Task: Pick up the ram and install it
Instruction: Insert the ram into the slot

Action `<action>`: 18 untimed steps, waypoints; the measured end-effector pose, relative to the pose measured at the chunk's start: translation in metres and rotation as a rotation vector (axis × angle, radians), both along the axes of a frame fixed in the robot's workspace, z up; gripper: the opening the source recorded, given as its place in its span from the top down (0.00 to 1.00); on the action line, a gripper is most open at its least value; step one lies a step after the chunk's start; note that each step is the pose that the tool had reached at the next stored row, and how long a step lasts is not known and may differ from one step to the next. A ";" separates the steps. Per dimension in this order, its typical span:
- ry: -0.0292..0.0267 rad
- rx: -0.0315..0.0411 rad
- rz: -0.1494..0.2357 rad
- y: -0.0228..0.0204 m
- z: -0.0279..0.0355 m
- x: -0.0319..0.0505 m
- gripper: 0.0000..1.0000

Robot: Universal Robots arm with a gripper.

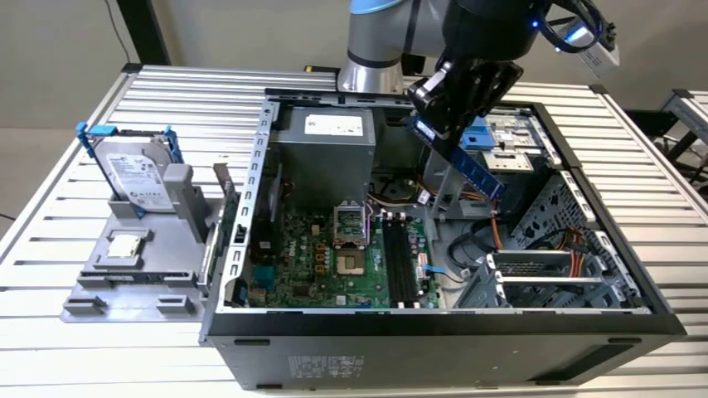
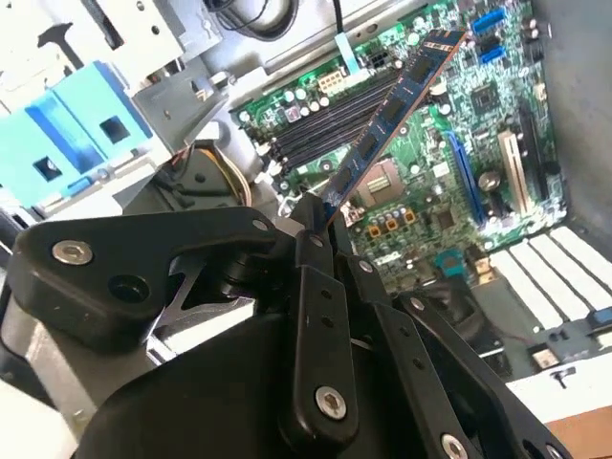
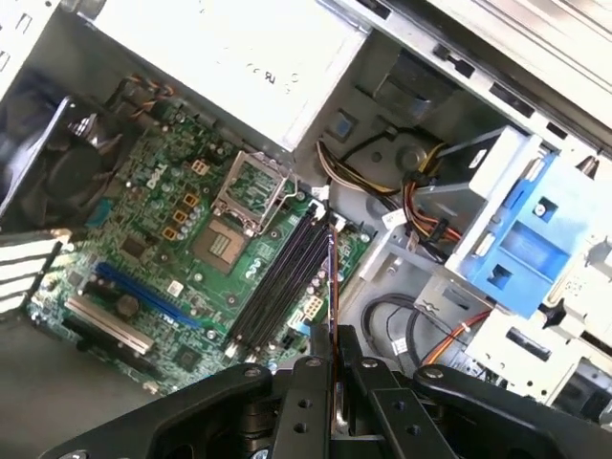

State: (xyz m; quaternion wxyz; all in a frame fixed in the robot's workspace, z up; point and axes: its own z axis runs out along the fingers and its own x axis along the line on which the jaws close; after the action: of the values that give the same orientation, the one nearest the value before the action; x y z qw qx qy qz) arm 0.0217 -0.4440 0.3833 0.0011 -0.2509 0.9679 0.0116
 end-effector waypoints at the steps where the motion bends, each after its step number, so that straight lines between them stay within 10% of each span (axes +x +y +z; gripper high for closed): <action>1: 0.0000 -0.0001 -0.019 0.0000 0.0000 0.0000 1.00; 18: 0.0000 0.0000 -0.317 0.0000 -0.0012 0.0000 1.00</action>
State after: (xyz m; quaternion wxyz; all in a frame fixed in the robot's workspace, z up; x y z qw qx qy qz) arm 0.0217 -0.4440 0.3821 0.0030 -0.0952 0.9954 0.0113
